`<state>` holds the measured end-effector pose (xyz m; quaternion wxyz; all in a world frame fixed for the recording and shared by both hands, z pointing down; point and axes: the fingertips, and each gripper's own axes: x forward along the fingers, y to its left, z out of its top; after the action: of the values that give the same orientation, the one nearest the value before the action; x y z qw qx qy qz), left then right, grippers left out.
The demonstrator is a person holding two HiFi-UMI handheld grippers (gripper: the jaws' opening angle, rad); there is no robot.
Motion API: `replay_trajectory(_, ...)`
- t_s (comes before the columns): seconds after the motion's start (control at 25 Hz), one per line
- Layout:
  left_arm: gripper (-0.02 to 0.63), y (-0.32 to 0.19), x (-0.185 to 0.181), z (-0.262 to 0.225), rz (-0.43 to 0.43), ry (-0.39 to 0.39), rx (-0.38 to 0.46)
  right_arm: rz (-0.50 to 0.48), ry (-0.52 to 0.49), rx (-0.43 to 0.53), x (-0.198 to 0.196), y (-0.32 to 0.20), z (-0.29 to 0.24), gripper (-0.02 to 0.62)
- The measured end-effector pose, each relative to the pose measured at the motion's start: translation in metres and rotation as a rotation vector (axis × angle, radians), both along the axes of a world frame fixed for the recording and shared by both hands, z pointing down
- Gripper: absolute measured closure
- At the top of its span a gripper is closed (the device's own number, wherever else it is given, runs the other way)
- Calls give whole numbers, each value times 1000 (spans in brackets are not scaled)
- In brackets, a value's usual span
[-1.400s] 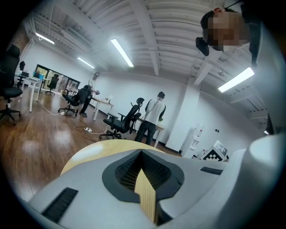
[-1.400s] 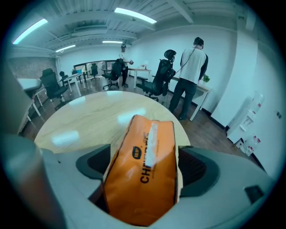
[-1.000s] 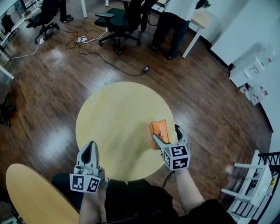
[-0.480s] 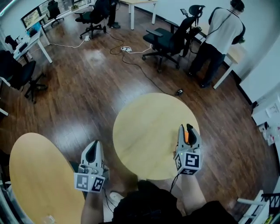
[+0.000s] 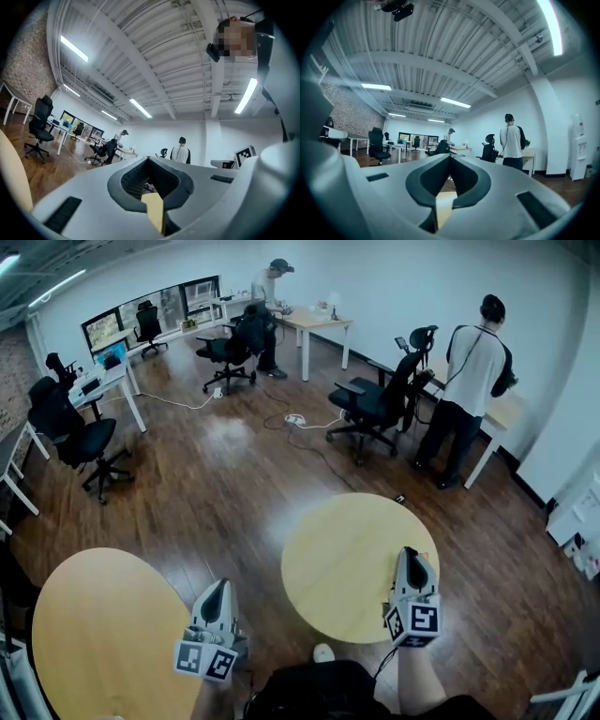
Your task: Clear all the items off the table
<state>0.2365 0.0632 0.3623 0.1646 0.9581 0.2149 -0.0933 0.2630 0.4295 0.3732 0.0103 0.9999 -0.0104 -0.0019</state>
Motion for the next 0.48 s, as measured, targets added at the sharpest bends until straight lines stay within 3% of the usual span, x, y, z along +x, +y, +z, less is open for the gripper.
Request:
replay_trajectory(0.2, 606, -51, -30, -3, -110, 16, 9, -142, 19, 15, 2, -70, -11, 592)
replay_trajectory(0.48, 606, -150, -98, -2, -408, 24, 23, -467, 50, -1, 10, -208, -21, 592)
